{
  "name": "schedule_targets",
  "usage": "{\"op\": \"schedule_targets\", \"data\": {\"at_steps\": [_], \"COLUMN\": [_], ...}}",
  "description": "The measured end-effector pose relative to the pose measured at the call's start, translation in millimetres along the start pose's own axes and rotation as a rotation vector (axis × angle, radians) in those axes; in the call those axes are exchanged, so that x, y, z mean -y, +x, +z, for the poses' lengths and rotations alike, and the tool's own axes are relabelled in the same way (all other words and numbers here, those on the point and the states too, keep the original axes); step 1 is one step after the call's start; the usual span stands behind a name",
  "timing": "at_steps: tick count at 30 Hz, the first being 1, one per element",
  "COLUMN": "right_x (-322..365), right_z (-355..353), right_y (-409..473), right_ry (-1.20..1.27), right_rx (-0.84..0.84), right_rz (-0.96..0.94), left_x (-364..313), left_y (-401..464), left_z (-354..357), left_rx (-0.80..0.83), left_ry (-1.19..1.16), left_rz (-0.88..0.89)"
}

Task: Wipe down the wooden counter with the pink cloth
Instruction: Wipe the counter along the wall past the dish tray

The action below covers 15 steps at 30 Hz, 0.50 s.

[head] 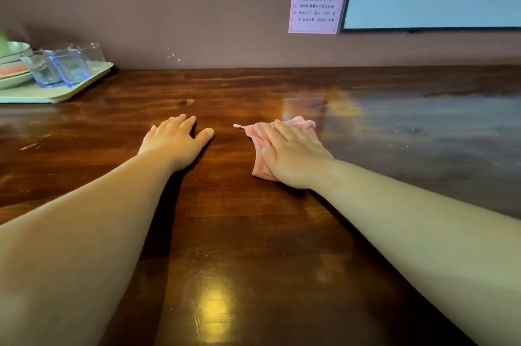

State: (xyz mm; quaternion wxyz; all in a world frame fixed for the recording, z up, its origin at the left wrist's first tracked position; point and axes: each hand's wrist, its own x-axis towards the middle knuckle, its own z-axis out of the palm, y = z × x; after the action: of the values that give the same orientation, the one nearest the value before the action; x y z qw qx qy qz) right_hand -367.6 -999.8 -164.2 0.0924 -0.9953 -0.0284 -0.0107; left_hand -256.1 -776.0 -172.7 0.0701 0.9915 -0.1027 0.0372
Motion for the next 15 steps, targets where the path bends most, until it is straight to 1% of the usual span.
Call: {"op": "schedule_targets", "data": {"at_steps": [4, 10, 13, 15], "right_x": [-13, -13, -25, -34], "right_z": [3, -13, -4, -3], "right_y": [-18, 10, -14, -23], "right_ry": [0.047, 0.007, 0.027, 0.064], "right_rx": [0.023, -0.01, 0.029, 0.019], "right_rz": [-0.061, 0.051, -0.004, -0.022], "left_x": [2, -1, 3, 5], "left_y": [-2, -1, 2, 3], "left_z": [0, -3, 2, 3], "left_rx": [-0.001, 0.003, -0.001, -0.005], "left_ry": [0.008, 0.0, 0.011, 0.008], "left_rz": [-0.004, 0.005, 0.011, 0.006]}}
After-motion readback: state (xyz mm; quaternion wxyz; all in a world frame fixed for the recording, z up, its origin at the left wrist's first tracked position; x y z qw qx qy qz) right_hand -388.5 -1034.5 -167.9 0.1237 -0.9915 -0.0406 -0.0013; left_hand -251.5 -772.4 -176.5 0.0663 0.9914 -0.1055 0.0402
